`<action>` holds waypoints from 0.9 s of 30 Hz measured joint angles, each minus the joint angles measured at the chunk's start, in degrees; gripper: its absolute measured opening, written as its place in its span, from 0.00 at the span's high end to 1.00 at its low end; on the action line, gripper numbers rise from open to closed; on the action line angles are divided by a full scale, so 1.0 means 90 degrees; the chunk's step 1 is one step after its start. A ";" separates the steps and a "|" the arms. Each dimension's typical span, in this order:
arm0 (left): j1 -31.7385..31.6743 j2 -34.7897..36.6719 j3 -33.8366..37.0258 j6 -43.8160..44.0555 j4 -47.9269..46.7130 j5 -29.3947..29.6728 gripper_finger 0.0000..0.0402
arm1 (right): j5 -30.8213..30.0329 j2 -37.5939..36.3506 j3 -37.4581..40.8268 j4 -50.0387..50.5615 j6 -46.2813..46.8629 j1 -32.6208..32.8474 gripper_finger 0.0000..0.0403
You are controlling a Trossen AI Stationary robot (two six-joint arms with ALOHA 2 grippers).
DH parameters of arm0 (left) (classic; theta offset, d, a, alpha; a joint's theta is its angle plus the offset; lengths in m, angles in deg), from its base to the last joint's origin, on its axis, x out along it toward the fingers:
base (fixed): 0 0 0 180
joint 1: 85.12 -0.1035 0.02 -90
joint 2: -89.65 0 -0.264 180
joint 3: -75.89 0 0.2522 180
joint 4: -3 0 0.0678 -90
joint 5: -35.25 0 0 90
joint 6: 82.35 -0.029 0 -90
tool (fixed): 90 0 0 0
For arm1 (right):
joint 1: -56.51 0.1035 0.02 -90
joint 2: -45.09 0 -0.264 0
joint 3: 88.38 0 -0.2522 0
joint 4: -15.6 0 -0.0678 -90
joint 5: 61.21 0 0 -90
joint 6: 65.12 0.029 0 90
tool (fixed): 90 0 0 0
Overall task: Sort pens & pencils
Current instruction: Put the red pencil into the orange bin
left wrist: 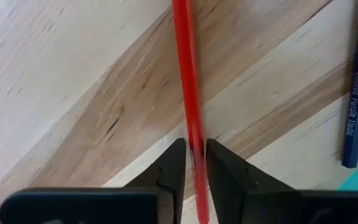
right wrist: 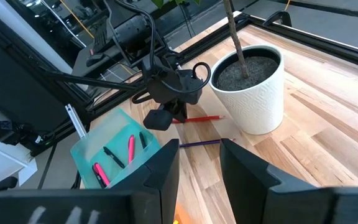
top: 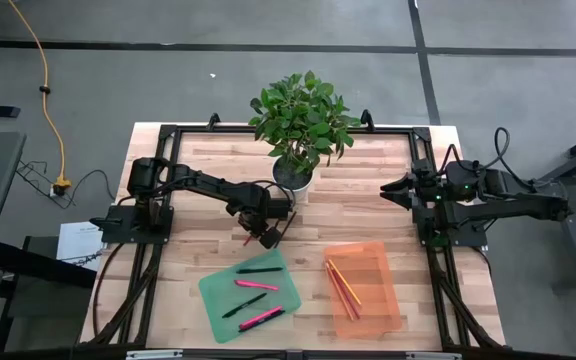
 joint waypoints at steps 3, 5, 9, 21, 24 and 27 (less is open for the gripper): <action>0.0000 -0.0002 0.0000 0.0000 0.0051 0.0000 0.87 | 0.0000 0.0002 0.0000 0.0000 -0.0002 -0.0002 0.73; 0.0000 -0.0002 0.0000 0.0000 0.0091 0.0000 0.87 | 0.0000 0.0000 0.0000 0.0000 0.0001 0.0000 0.73; 0.0000 -0.0002 0.0002 0.0000 0.0095 0.0000 0.87 | 0.0000 0.0000 0.0000 0.0000 0.0000 -0.0001 0.73; -0.0012 -0.0061 0.0015 0.0002 0.0067 -0.0115 0.87 | 0.0000 0.0002 0.0000 0.0000 -0.0004 -0.0001 0.73; -0.0010 -0.0053 0.0058 0.0022 0.0100 -0.0097 0.86 | 0.0000 0.0002 0.0000 -0.0002 -0.0004 0.0000 0.73; -0.0007 -0.0053 0.0061 -0.0001 0.0095 -0.0102 0.86 | 0.0000 0.0001 -0.0001 -0.0002 -0.0002 0.0000 0.73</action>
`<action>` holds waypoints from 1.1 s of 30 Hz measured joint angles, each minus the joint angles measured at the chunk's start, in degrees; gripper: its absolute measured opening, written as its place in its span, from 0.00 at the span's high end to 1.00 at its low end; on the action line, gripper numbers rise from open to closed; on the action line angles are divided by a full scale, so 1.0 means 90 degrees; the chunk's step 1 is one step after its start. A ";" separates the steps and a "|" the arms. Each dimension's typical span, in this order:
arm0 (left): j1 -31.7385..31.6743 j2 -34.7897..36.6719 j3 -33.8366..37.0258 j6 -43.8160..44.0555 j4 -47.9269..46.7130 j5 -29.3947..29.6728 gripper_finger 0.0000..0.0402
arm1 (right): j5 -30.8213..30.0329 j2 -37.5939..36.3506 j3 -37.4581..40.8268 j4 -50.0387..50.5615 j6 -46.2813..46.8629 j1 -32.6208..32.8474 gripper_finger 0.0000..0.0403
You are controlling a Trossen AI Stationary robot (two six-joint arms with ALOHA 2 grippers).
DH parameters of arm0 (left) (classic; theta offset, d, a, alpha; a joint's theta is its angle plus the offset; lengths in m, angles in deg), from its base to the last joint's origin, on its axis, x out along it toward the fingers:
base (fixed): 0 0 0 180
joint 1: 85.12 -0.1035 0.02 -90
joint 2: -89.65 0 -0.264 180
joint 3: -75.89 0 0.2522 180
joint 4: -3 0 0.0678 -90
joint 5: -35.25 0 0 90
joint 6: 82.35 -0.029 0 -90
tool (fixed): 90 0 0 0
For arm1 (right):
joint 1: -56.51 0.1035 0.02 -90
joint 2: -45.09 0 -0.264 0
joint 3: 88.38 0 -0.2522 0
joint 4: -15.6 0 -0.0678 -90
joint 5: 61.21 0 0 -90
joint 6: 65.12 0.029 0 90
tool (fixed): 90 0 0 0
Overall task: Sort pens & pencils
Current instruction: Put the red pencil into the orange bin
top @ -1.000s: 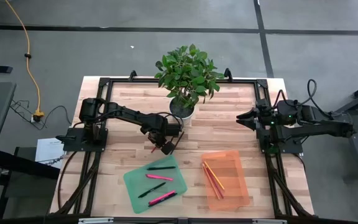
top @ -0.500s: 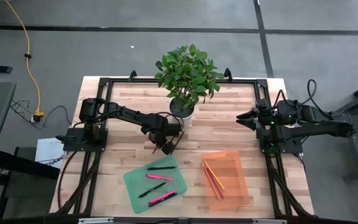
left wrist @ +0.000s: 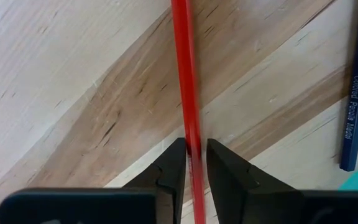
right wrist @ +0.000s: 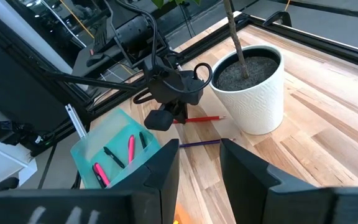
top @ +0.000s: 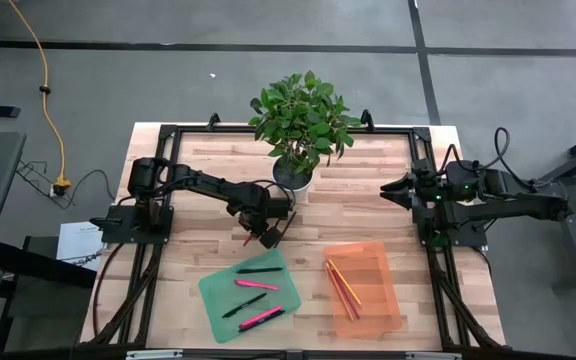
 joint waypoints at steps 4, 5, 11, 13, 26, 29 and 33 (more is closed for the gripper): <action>0.0000 0.0000 0.0002 0.0003 0.0004 -0.0002 0.86 | 0.0000 0.0002 -0.0002 -0.0001 0.0000 0.0001 0.73; 0.0000 0.0000 0.0002 0.0002 0.0002 -0.0002 0.86 | 0.0000 0.0000 0.0001 0.0000 -0.0002 0.0000 0.73; 0.0000 -0.0005 0.0007 -0.0004 0.0000 0.0000 0.89 | 0.0000 -0.0001 0.0000 0.0000 -0.0003 -0.0001 0.73; 0.0000 -0.0005 0.0010 -0.0006 -0.0002 0.0001 0.92 | 0.0000 0.0002 0.0001 0.0001 -0.0007 0.0001 0.73; 0.0007 0.0119 0.0035 -0.0159 -0.0016 0.0075 0.96 | 0.0000 0.0002 -0.0001 0.0001 -0.0012 -0.0002 0.73; 0.0012 0.0240 0.0013 -0.0239 -0.0059 0.0081 0.99 | 0.0000 0.0000 -0.0002 0.0002 -0.0001 0.0000 0.73; 0.0097 0.0326 -0.0166 -0.0378 -0.0158 0.0130 0.98 | 0.0000 0.0001 -0.0002 0.0002 0.0026 0.0001 0.73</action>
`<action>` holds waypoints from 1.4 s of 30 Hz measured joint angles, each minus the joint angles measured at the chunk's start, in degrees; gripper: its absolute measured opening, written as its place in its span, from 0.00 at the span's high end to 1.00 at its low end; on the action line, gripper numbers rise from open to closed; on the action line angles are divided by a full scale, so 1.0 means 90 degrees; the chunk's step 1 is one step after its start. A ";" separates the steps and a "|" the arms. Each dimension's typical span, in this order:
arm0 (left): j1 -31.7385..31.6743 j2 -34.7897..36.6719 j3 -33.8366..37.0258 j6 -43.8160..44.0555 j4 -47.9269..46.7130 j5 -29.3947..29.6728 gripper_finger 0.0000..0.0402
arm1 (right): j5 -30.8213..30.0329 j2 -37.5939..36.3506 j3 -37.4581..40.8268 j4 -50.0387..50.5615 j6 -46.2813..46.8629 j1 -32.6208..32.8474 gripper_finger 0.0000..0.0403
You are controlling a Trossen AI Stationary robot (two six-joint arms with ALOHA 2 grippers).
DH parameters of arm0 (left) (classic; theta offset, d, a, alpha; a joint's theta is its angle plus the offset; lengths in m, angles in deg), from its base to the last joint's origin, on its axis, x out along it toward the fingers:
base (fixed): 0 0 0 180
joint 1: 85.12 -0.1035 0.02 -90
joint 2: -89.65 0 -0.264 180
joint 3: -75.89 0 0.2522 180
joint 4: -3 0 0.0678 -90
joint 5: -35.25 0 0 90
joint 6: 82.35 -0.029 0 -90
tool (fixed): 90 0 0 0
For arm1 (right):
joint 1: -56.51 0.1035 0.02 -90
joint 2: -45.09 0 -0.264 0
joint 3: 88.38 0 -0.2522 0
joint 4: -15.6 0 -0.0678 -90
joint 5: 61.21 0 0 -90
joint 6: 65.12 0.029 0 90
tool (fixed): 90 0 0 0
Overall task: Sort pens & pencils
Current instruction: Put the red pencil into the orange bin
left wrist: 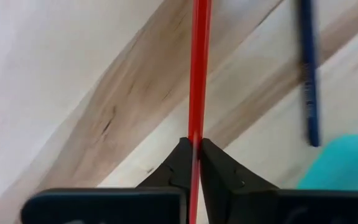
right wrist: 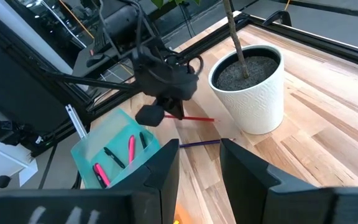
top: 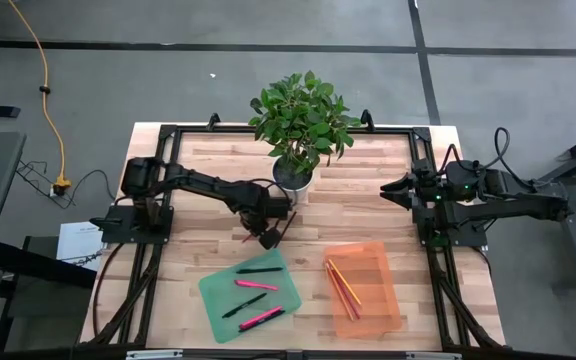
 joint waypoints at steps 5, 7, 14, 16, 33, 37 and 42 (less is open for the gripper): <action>0.0044 0.0056 -0.0498 -0.0323 -0.0486 0.0299 0.97 | 0.0000 0.0001 0.0000 0.0000 0.0019 0.0000 0.73; 0.0044 0.0056 -0.0731 -0.0528 -0.0762 0.0360 0.97 | 0.0000 -0.0001 0.0000 0.0000 0.0026 0.0000 0.73; 0.0170 0.0058 -0.1780 -0.1020 -0.1564 0.0842 0.97 | -0.0002 -0.0001 0.0000 0.0000 0.0239 -0.0002 0.73; 0.0222 0.0058 -0.2082 -0.1143 -0.1691 0.0979 0.97 | 0.0007 -0.0001 0.0000 0.0000 0.0295 0.0000 0.73; 0.1547 0.0064 -0.4099 -0.2100 -0.1898 0.2588 0.96 | 0.0600 0.0291 0.0000 -0.1083 0.1585 0.0032 0.73; 0.1913 0.0063 -0.4308 -0.2125 -0.1884 0.3046 0.96 | 0.0542 0.0830 0.0000 -0.2210 0.1679 0.0215 0.73; 0.2265 0.0067 -0.4657 -0.2343 -0.1873 0.3797 0.98 | -0.0086 0.1639 0.0000 -0.3471 0.1623 0.0835 0.73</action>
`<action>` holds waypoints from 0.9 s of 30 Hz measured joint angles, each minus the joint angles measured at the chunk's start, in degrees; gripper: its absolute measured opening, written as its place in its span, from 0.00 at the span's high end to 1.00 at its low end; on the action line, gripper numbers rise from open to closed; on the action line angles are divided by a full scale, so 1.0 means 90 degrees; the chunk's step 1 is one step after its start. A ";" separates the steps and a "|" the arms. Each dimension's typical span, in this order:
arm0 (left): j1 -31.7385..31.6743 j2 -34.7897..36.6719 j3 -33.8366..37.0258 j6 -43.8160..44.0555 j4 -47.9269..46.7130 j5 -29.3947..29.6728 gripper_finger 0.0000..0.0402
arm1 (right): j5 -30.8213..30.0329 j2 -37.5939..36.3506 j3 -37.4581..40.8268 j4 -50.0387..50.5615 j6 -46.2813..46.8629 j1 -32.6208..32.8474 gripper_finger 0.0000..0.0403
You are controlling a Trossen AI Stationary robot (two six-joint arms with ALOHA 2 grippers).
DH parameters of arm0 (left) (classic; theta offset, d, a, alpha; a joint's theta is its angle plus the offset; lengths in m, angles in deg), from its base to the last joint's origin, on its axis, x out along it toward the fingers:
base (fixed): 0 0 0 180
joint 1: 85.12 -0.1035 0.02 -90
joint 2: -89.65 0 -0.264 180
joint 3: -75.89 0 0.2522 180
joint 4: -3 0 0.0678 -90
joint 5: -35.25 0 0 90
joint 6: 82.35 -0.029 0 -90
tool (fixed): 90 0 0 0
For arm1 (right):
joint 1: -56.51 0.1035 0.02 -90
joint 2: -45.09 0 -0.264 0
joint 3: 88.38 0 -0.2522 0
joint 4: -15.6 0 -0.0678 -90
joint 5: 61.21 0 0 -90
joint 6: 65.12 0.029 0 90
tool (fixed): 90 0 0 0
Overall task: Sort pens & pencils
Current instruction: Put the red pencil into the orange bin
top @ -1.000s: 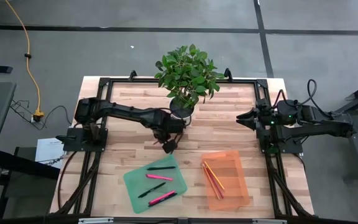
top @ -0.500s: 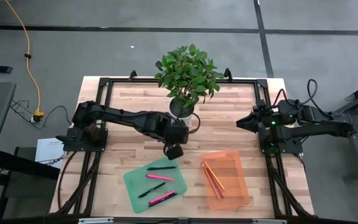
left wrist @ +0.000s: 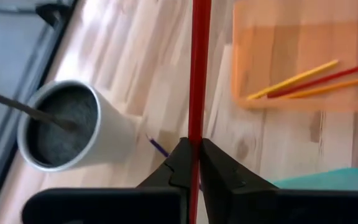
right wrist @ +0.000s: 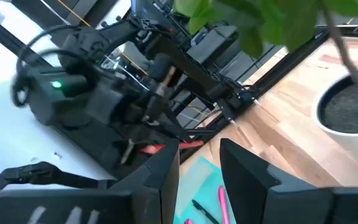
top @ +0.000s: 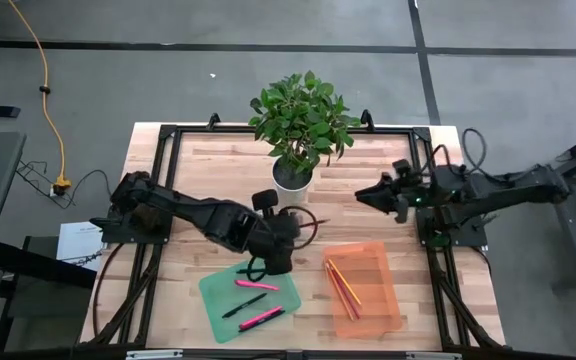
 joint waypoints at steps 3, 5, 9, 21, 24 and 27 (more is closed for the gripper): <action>0.0124 0.0154 -0.0106 -0.0133 0.0035 0.0268 0.99 | -0.0424 0.0358 0.0000 -0.0441 0.0002 0.0383 0.73; 0.0152 0.0324 -0.0121 -0.0161 0.0041 0.0443 0.99 | -0.0657 0.0562 0.0000 -0.0687 0.0003 0.0646 0.73; 0.0156 0.0698 -0.0121 -0.0330 0.0130 0.0725 1.00 | -0.1079 0.0954 0.0000 -0.1330 -0.0039 0.1120 0.73; 0.0144 0.1075 -0.0119 -0.1251 0.1765 0.0270 1.00 | -0.1630 0.2874 -0.0982 -0.2482 -0.1397 0.1950 0.73; 0.0144 0.1008 -0.0115 -0.1266 0.1958 0.0237 1.00 | -0.2011 0.3246 -0.1805 -0.1119 -0.1682 0.1948 0.73; 0.0153 0.1007 -0.0112 -0.1256 0.2043 0.0226 1.00 | -0.2482 0.3392 -0.2345 0.0087 -0.1776 0.2031 0.72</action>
